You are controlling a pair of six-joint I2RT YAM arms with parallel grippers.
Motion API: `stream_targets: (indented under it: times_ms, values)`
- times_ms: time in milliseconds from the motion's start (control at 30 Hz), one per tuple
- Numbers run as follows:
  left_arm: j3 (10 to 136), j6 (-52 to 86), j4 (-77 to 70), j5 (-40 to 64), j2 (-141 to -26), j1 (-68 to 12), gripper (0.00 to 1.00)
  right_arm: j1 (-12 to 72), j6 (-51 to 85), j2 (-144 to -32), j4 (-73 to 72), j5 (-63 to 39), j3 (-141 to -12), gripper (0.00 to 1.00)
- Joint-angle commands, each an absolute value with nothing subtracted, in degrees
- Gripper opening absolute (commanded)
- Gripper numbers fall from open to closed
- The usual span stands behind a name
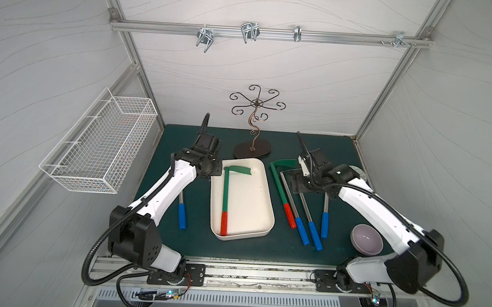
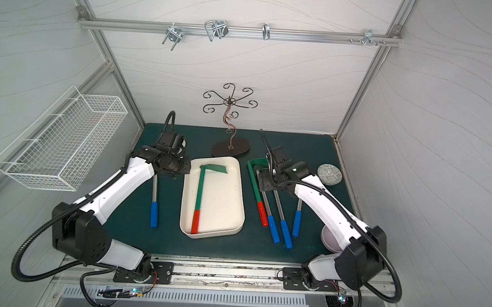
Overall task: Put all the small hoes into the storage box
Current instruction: Place the hoe in the storage box.
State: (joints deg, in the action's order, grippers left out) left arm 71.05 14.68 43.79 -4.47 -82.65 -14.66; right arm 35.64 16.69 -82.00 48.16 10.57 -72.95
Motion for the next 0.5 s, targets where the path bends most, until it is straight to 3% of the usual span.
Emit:
stream_targets:
  times_ms: [0, 67, 467]
  values:
    - [66.3, 12.4, 38.3, -0.5, -81.5, -11.9, 0.48, 36.7, 14.2, -87.1, 46.5, 10.6, -75.1, 0.58]
    - [64.4, 12.1, 37.2, 0.0, -81.0, -10.8, 0.47, 36.7, 13.5, -90.5, 45.0, 8.3, -76.2, 0.38]
    - [63.3, 13.9, 36.4, 1.1, -81.1, -9.5, 0.47, 37.0, 11.1, -102.6, 39.8, 5.4, -78.9, 0.42]
